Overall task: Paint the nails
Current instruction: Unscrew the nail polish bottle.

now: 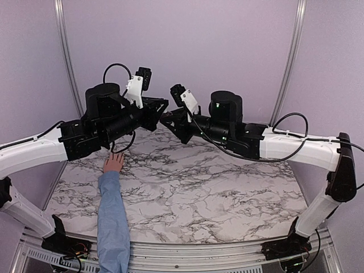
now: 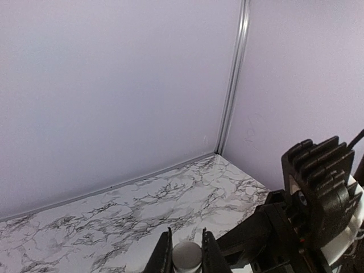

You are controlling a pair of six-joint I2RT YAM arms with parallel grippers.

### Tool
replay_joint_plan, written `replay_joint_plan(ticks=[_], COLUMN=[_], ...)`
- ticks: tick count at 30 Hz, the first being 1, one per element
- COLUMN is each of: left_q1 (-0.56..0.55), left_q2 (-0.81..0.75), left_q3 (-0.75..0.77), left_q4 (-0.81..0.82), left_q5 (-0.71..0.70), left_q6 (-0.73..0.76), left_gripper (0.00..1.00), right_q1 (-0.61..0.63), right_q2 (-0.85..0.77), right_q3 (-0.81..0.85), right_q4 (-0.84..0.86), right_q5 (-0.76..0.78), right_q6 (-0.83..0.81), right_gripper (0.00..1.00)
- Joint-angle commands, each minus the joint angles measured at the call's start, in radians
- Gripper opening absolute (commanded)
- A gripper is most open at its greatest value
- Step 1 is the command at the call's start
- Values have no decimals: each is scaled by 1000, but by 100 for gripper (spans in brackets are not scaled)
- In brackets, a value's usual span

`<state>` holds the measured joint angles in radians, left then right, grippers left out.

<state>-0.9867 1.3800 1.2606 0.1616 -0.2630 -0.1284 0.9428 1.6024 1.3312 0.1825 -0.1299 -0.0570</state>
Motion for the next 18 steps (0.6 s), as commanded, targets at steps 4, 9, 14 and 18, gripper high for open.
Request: replay_joint_plan(ticks=[4, 9, 14, 18], left_q1=[-115, -148, -167, -165], left_q2=[103, 158, 199, 192], left_q3=[59, 104, 139, 138], left_q4=[-3, -2, -8, -16], left_q5=[-356, -473, -542, -576], left_q6=[-96, -147, -158, -161], left_gripper=[0, 0, 0, 0], right_q1=[44, 56, 57, 58], right_q2=[70, 102, 107, 94], right_q3=[108, 140, 148, 132], right_q4=[56, 61, 64, 64], right_q5=[268, 331, 355, 353], right_q6=[-31, -27, -31, -39], right_gripper=[0, 0, 0, 0])
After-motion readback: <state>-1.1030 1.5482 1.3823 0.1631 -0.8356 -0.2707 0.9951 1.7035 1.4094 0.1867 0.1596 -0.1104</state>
